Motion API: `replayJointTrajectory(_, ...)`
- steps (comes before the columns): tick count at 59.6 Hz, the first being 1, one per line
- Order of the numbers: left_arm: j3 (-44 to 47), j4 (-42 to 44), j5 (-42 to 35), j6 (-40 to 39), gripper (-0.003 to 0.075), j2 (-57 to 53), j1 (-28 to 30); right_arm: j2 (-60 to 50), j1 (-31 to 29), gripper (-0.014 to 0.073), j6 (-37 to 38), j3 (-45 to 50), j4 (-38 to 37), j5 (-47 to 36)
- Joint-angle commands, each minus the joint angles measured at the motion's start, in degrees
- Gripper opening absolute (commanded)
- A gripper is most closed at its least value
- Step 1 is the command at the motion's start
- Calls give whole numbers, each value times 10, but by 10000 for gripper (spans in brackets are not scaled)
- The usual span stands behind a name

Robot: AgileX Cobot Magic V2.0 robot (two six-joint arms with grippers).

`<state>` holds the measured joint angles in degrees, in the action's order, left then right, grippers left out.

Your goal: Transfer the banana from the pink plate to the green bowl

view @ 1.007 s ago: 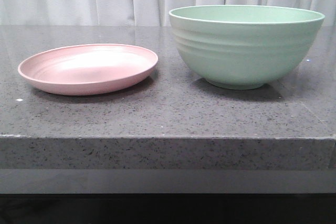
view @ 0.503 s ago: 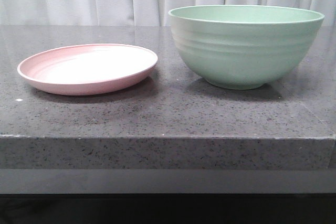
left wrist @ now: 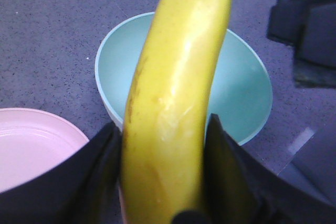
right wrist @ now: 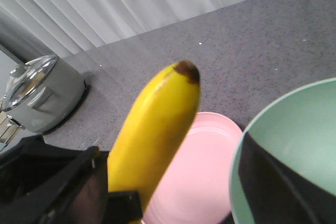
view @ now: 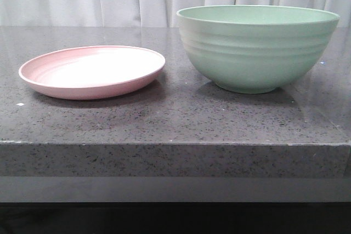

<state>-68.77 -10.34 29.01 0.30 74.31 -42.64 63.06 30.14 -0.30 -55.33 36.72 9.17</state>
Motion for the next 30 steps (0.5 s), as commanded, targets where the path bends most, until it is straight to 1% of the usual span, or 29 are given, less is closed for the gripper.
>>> replayJointTrajectory(1, -20, -9, -45, 0, 242, -12, -5, 23, 3, 541, -7, -48, 19, -42)
replayJointTrajectory(15, -20, -9, -45, 0, 242, -11, -5, 76, 3, 541, -7, -93, 26, -30)
replayJointTrajectory(30, -20, -9, -45, 0, 242, -11, -5, 114, 3, 539, -7, -128, 34, 8)
